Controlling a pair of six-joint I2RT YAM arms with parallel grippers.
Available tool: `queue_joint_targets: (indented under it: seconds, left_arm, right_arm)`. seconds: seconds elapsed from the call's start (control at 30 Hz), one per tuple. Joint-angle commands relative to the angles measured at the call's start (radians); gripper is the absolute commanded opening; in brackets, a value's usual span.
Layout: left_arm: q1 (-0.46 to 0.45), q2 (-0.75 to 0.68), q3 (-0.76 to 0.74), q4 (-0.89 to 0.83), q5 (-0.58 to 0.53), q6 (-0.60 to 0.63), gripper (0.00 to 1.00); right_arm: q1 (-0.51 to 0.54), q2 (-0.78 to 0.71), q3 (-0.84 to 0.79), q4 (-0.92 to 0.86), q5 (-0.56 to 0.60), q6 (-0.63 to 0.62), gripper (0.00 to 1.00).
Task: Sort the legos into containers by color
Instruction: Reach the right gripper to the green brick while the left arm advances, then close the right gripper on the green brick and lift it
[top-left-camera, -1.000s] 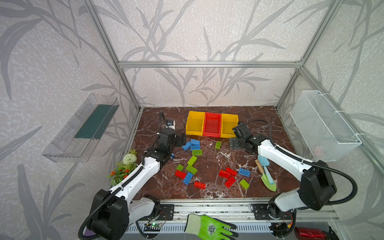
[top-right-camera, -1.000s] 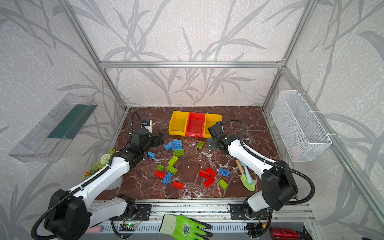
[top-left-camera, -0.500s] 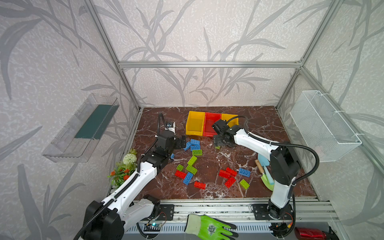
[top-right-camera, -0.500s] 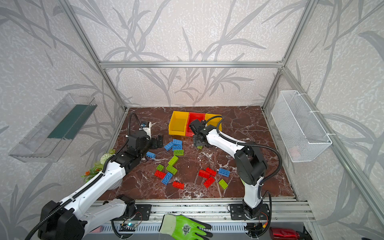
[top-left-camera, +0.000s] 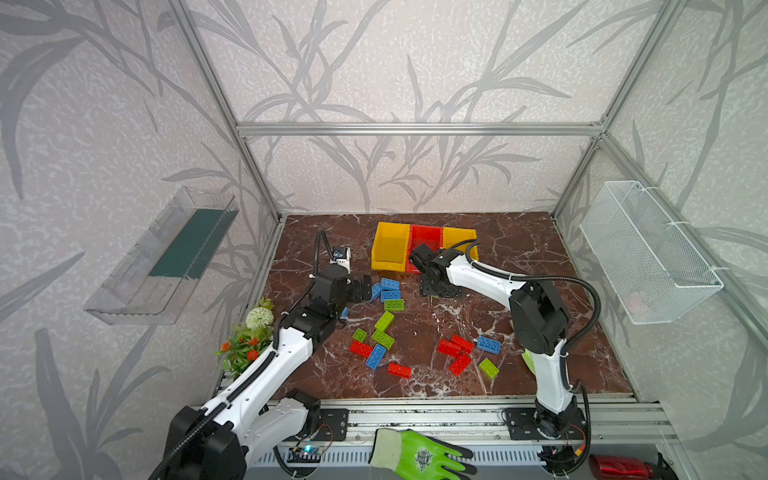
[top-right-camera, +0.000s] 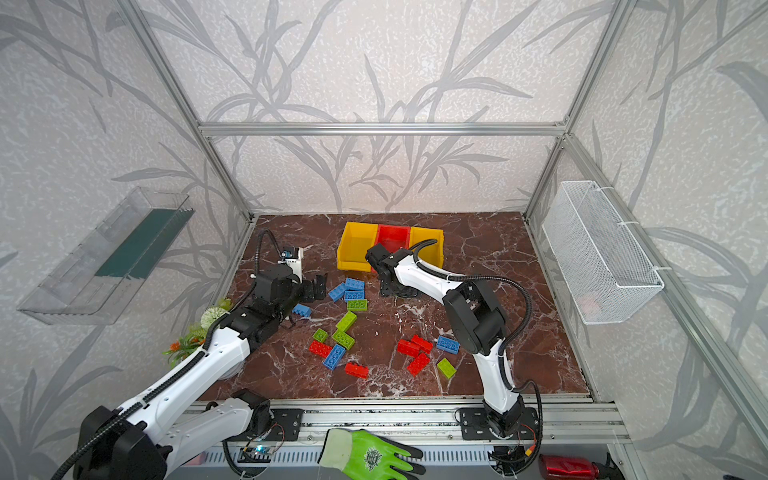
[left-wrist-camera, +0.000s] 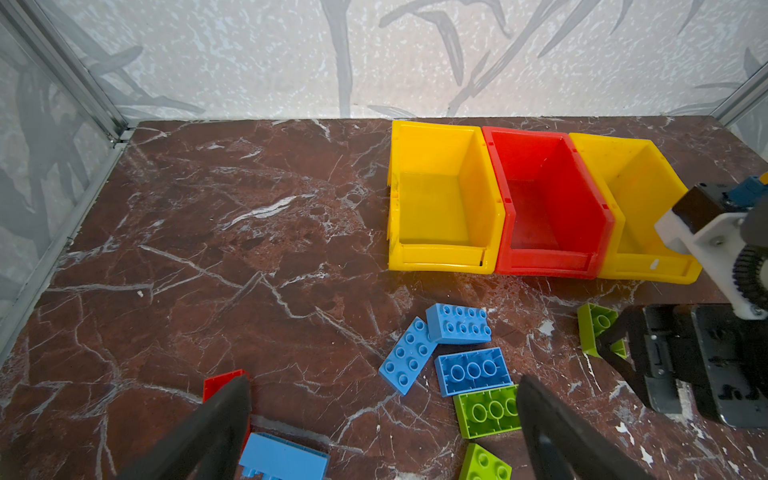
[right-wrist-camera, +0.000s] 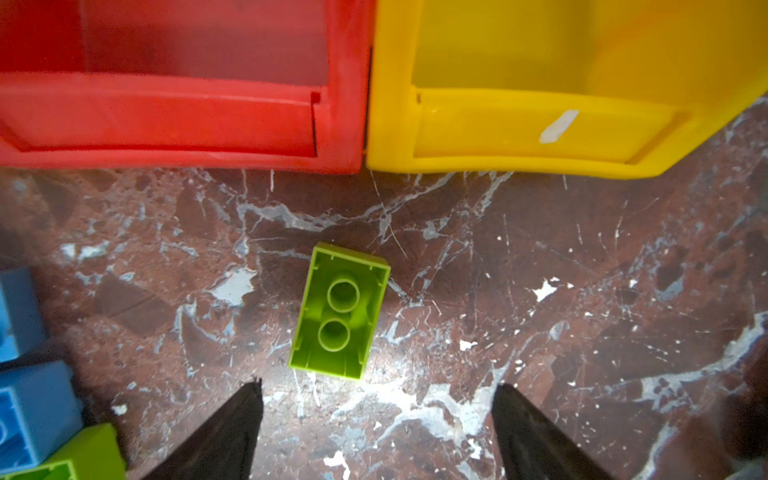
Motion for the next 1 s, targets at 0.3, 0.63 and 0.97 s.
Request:
queue_joint_targets:
  seconds: [0.3, 0.63, 0.97]
  left_arm:
    - [-0.003, 0.018, 0.03, -0.02, 0.032, 0.069, 0.99]
    - [-0.003, 0.011, 0.025, -0.019, 0.038, 0.07, 0.99]
    - [-0.003, 0.046, 0.061, -0.018, 0.035, 0.09, 0.99]
  right_arm:
    - [-0.041, 0.038, 0.007, 0.072, -0.055, 0.045, 0.77]
    - [-0.065, 0.091, 0.049, 0.086, -0.113, 0.037, 0.69]
    - [-0.07, 0.106, 0.071, 0.038, -0.174, -0.005, 0.37]
